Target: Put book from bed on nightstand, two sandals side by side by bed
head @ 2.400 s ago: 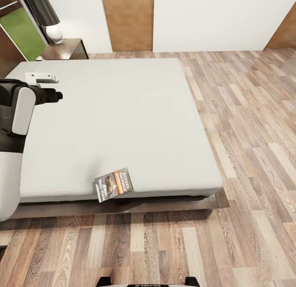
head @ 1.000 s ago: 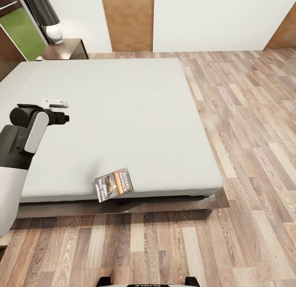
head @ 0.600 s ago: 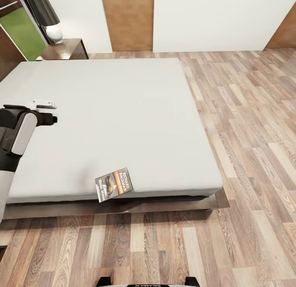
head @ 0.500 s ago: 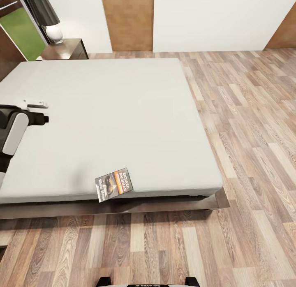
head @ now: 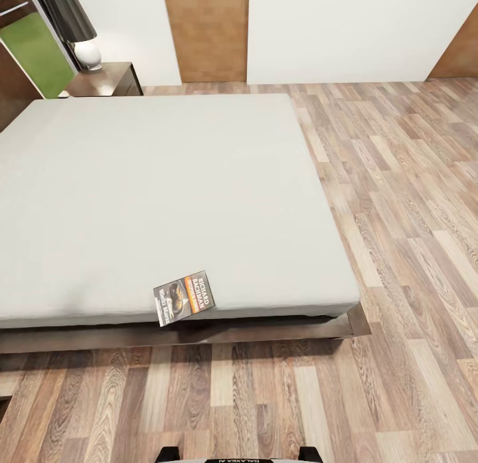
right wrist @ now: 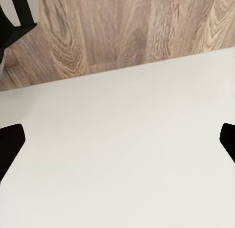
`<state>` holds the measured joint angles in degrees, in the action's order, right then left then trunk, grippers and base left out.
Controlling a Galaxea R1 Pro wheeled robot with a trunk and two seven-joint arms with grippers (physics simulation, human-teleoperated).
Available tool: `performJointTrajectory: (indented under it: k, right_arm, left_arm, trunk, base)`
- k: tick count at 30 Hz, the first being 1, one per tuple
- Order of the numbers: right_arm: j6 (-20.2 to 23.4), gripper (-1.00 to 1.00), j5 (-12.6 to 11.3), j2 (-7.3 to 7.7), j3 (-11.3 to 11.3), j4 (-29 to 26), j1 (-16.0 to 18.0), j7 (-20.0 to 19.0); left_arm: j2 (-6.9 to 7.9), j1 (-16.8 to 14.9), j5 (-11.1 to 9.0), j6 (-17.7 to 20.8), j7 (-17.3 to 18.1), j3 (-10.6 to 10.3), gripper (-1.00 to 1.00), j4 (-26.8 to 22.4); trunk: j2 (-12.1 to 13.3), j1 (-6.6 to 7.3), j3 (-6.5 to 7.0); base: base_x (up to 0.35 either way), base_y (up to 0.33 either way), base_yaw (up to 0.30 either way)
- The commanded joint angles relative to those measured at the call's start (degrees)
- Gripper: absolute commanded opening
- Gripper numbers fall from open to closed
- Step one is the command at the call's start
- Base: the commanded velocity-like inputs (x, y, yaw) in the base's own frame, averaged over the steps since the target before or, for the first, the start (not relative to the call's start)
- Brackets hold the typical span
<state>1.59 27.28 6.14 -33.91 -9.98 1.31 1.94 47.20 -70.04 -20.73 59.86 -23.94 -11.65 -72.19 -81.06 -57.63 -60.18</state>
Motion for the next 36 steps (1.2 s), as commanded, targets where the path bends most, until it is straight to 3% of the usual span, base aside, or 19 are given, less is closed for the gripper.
performJointTrajectory:
  k: [1, 6, 11, 19, 26, 32, 36]
  right_arm:
    - [0.17, 1.0, 0.4, -0.01, -0.2, -0.04, 0.07, 0.08]
    - [0.17, 1.0, 0.41, 0.0, -0.19, -0.04, 0.2, 0.03]
    - [0.12, 1.0, 0.41, -0.01, -0.19, -0.04, 0.28, 0.01]
    - [-0.86, 1.0, 0.35, -0.05, -0.22, 0.03, 0.33, 0.0]
    - [-3.47, 1.0, 0.33, 0.0, -0.26, 0.15, 0.34, 0.06]
    - [-4.55, 1.0, 0.32, 0.01, -0.27, 0.21, 0.35, 0.05]
    - [-4.81, 1.0, 0.31, 0.01, -0.26, 0.2, 0.34, 0.03]
  left_arm:
    - [1.46, 0.08, -0.72, 0.14, -0.59, -0.27, 1.0, -0.07]
    - [7.14, 3.04, -0.56, 0.14, -0.48, -0.41, 1.0, -0.44]
    - [9.67, 7.79, -0.43, 0.14, -0.43, -0.36, 1.0, -1.92]
    - [10.98, 10.91, -0.36, 0.14, -0.42, -0.36, 1.0, -3.03]
    - [11.28, 12.47, -0.3, 0.14, -0.41, -0.38, 1.0, -3.11]
    - [11.16, 17.29, -0.34, 0.14, -0.45, -0.39, 1.0, -3.07]
    - [10.93, 22.49, -0.54, 0.14, -0.48, -0.34, 1.0, -2.87]
  trunk:
    - [-0.02, 0.0, -0.03]
    - [-0.02, 0.0, -0.03]
    - [-0.02, 0.0, -0.03]
    - [-0.02, 0.0, -0.02]
    - [-0.02, 0.0, 0.33]
    - [-0.02, 0.0, 0.82]
    - [-0.02, 0.0, 1.17]
  base:
    - [0.0, 0.0, 0.0]
    - [0.0, 0.0, 0.0]
    - [0.0, 0.0, 0.0]
    - [0.0, 0.0, 0.0]
    - [0.0, 0.0, 0.0]
    - [0.0, 0.0, 0.0]
    - [0.0, 0.0, 0.0]
